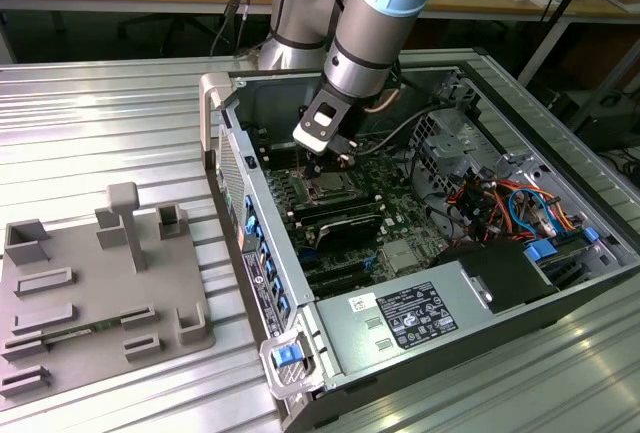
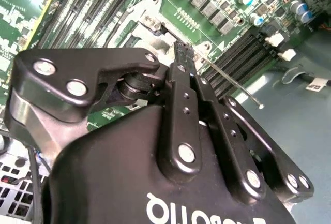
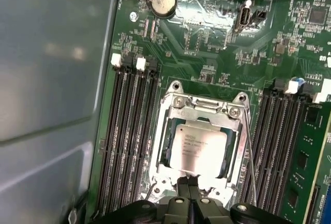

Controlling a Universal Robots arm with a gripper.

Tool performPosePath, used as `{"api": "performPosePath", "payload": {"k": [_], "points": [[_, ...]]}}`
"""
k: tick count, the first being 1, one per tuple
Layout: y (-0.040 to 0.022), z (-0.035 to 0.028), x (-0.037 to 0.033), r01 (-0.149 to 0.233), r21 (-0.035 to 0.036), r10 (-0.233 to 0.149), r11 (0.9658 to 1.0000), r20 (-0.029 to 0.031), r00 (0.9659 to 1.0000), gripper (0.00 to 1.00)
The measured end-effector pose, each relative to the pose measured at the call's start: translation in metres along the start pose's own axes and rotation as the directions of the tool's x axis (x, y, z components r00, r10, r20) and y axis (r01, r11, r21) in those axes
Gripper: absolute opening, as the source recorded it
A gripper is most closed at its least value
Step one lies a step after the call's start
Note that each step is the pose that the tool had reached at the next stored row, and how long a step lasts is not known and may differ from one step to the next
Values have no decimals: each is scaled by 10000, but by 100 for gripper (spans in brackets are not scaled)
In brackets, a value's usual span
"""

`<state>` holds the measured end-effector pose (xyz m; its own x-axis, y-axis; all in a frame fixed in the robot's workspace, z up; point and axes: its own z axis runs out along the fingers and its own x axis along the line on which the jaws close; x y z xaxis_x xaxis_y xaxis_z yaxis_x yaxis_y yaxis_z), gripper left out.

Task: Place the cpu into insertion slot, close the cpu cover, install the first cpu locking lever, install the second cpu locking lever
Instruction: 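Close the cpu cover, then install the first cpu locking lever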

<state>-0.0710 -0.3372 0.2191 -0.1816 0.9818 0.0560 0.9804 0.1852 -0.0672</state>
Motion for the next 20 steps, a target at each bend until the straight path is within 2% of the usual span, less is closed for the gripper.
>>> {"api": "performPosePath", "payload": {"k": [3, 6, 16, 18, 20], "points": [[90, -7, -16, 7, 0, -7, 10000, 0, 10000, 11], [154, -12, -28, 24, 2, -24, 10000, 2, 10000, 11], [158, -15, -28, 47, 4, -47, 10000, 4, 10000, 11], [156, -44, -26, 47, 3, -47, 10000, 3, 10000, 11], [151, -117, -22, 47, 2, -47, 10000, 3, 10000, 11]]}}
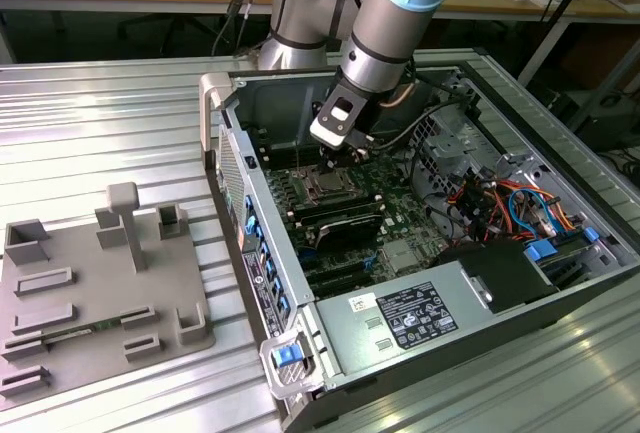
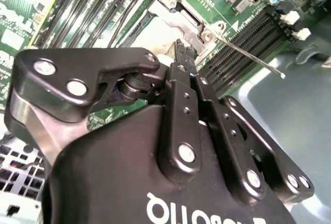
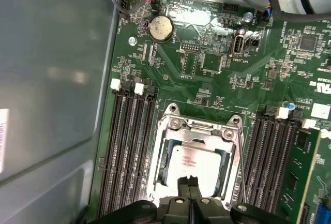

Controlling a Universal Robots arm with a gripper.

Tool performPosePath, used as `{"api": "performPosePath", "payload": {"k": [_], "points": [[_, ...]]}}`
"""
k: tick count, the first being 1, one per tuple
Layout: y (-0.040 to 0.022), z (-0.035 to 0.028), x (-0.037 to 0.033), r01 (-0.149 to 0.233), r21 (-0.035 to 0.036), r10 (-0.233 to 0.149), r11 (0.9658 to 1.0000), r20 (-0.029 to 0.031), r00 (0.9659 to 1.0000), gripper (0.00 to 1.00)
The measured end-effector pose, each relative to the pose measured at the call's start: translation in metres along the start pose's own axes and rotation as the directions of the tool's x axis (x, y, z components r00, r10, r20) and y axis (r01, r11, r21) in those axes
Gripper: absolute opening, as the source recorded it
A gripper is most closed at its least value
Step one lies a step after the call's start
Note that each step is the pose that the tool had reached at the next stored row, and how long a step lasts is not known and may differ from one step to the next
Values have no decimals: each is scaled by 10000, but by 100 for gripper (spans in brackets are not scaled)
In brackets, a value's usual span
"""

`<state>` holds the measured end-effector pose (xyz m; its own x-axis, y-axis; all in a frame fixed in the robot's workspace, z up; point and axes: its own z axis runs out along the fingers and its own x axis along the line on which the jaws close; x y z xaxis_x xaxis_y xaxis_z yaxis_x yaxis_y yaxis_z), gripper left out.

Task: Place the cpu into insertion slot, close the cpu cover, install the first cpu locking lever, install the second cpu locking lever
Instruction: 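Install the first cpu locking lever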

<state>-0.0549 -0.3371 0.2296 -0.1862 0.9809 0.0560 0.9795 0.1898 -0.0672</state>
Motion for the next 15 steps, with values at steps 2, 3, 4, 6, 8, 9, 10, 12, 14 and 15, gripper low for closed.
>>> {"api": "performPosePath", "payload": {"k": [2, 3, 4, 6, 8, 9, 10, 12, 14, 15], "points": [[-3, -48, 3, 0, 1, 0, 10000, 0, 10000, 11], [-5, -65, 3, 0, 1, 0, 10000, 0, 10000, 11], [-5, -73, 4, 12, 1, -12, 10000, 0, 10000, 11], [-5, -72, 4, 319, 18, -319, 9995, 18, 9995, 11], [-5, -73, 4, 720, 44, -720, 9974, 47, 9974, 11], [-4, -73, 4, 916, 56, -916, 9958, 58, 9958, 11], [-5, -73, 4, 1207, 74, -1207, 9927, 76, 9927, 11], [-6, -83, 4, 1394, 90, -1395, 9902, 91, 9902, 11], [-10, -156, 9, 1436, 90, -1437, 9896, 90, 9896, 11], [-12, -182, 10, 1451, 91, -1452, 9894, 92, 9894, 11]]}}
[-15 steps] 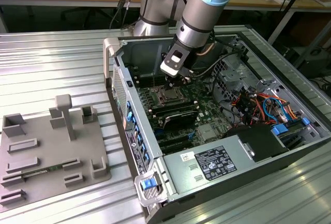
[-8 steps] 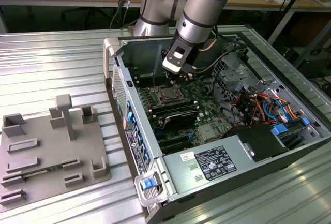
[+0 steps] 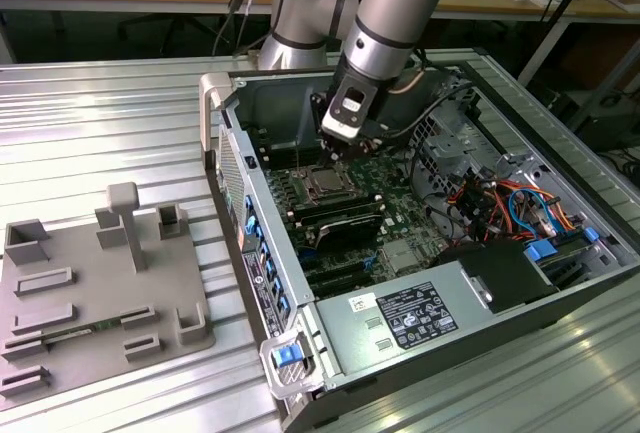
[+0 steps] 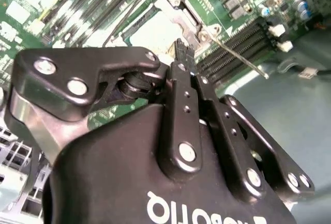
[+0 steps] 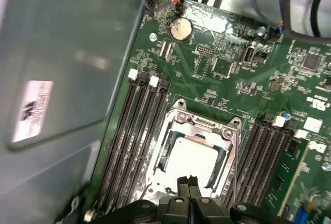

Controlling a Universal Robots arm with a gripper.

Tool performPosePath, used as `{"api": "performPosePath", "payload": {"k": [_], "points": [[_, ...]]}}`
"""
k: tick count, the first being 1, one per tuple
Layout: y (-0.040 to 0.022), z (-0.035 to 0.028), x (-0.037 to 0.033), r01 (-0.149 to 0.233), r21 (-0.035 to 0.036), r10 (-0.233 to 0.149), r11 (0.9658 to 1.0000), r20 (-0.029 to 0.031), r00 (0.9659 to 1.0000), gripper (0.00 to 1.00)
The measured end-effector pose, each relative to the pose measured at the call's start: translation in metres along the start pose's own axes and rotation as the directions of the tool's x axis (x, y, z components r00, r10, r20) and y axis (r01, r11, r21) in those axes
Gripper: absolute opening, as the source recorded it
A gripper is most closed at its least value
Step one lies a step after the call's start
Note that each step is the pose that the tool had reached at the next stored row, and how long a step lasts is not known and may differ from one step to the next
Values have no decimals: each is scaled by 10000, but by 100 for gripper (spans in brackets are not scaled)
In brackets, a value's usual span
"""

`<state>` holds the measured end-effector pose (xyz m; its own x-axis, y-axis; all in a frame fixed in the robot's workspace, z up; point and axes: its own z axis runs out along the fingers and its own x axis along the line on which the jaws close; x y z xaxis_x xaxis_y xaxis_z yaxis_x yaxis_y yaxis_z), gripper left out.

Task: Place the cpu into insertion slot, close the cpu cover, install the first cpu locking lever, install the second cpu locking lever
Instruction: 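Install the first cpu locking lever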

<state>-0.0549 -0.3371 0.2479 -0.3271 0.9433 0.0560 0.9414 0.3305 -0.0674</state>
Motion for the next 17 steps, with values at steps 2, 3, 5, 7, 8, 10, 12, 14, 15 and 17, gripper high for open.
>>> {"api": "performPosePath", "payload": {"k": [2, 3, 5, 7, 8, 10, 12, 14, 15, 17], "points": [[-3, -38, 2, 120, 6, -120, 9999, 8, 9999, 11], [-3, -38, 2, 428, 22, -428, 9991, 26, 9991, 11], [-3, -39, 2, 990, 58, -990, 9951, 63, 9951, 11], [-3, -38, 2, 1524, 92, -1524, 9883, 95, 9883, 11], [-3, -37, 2, 1870, 115, -1871, 9823, 115, 9823, 11], [-3, -37, 2, 2310, 147, -2312, 9728, 140, 9728, 11], [-3, -37, 2, 2662, 173, -2665, 9638, 159, 9637, 11], [-3, -37, 2, 3283, 220, -3287, 9443, 189, 9442, 11], [-3, -37, 2, 3461, 236, -3466, 9379, 198, 9378, 11], [-3, -37, 2, 3899, 272, -3905, 9205, 218, 9204, 11]]}}
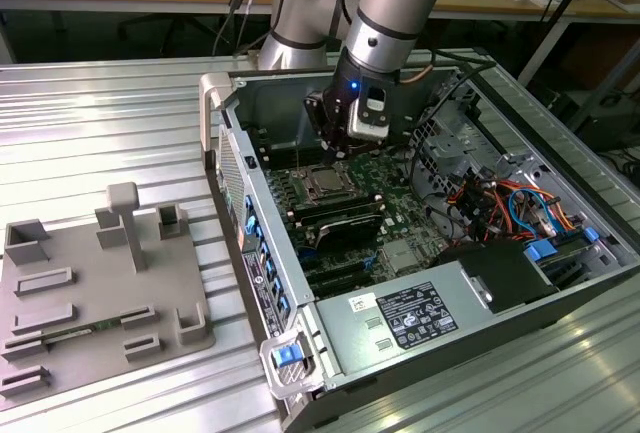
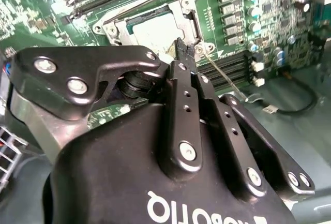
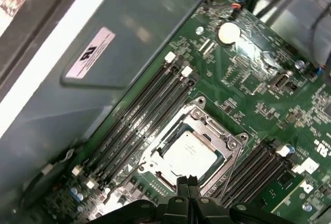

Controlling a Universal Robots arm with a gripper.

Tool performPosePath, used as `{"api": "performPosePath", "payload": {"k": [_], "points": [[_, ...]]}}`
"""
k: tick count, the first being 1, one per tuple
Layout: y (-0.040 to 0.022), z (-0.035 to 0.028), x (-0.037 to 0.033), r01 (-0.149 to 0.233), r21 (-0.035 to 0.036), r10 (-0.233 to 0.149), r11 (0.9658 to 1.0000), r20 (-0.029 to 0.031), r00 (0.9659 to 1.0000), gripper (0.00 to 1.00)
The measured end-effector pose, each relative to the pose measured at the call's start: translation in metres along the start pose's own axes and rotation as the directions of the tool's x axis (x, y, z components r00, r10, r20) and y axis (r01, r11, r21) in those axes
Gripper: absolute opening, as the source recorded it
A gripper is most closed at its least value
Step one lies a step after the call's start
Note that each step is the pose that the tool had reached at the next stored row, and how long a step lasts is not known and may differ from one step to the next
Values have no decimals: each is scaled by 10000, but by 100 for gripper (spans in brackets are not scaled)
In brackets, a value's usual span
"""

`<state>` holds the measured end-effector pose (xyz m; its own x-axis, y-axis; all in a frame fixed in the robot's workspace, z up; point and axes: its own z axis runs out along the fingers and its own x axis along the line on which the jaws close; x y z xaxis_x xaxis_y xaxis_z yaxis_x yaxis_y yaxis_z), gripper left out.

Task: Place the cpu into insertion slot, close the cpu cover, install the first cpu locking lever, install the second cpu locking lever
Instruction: 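Install the first cpu locking lever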

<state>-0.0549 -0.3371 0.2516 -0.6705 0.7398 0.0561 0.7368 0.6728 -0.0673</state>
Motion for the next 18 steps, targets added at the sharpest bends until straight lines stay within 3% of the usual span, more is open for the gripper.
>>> {"api": "performPosePath", "payload": {"k": [5, 18], "points": [[0, 0, 0, 868, 47, -868, 9962, 51, 9962, 11], [0, 0, 0, 890, 49, -890, 9960, 53, 9960, 11]]}}
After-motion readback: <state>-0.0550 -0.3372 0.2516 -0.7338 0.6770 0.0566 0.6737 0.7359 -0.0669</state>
